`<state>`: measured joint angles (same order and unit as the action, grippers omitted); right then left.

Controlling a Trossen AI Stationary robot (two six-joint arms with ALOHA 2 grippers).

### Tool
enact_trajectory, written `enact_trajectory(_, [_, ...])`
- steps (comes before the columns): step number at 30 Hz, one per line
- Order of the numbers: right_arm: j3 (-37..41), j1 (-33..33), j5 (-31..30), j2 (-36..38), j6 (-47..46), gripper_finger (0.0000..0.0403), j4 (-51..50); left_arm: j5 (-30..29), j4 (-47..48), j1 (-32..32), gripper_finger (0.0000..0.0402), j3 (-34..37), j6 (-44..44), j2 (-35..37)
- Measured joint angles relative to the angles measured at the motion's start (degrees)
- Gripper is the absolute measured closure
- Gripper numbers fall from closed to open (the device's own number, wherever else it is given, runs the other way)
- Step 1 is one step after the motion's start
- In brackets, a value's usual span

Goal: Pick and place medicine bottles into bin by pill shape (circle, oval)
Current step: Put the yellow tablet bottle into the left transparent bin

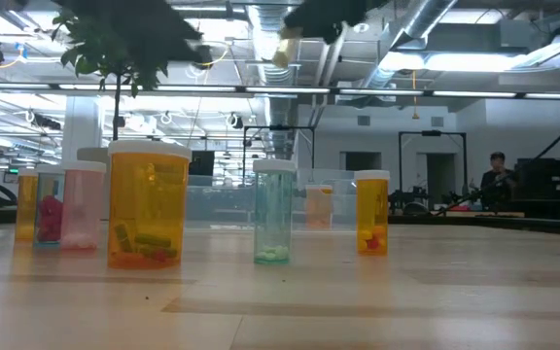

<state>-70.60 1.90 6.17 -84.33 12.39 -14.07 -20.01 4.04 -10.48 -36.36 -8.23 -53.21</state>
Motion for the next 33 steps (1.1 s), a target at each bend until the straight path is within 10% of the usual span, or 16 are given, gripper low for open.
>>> enact_trajectory(11, [7.6,5.1,3.2,10.5,0.9,0.0290,-3.4,0.0,9.0,-7.3,0.0162,0.0,0.4,25.0])
enact_trajectory(19, [23.1,8.7,6.8,17.4,-5.1,0.0290,15.7,-0.3,9.1,-11.0,0.0162,3.3,2.6,32.6])
enact_trajectory(33, [28.0,8.2,9.0,-0.4,-8.1,0.0290,49.5,-1.0,1.8,-11.1,0.0162,9.9,3.3,32.6])
